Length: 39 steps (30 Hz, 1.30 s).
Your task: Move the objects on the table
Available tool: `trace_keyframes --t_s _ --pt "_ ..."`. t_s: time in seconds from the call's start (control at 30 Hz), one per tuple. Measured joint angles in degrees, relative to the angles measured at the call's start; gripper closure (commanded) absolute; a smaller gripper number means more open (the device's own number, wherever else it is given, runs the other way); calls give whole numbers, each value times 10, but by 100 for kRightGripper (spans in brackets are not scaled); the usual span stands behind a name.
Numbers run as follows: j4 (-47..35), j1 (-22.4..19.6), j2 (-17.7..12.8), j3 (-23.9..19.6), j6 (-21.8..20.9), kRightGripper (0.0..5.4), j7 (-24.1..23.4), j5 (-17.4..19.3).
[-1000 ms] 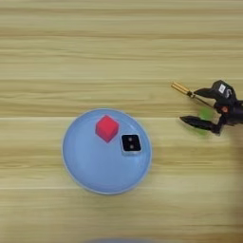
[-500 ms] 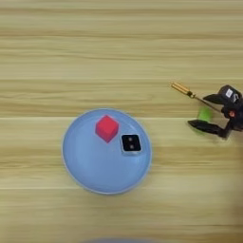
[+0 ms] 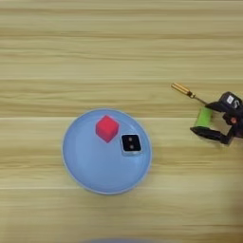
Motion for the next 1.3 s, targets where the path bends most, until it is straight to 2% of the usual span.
trace_keyframes --t_s 0.73,1.0,1.17,1.3 --pt "19 -2 -1 14 -44 2 13 0" --pt "24 -6 -1 24 -52 84 19 0" --pt "32 -8 -1 26 -52 84 22 0" --pt "52 -26 -1 32 -38 84 10 -4"
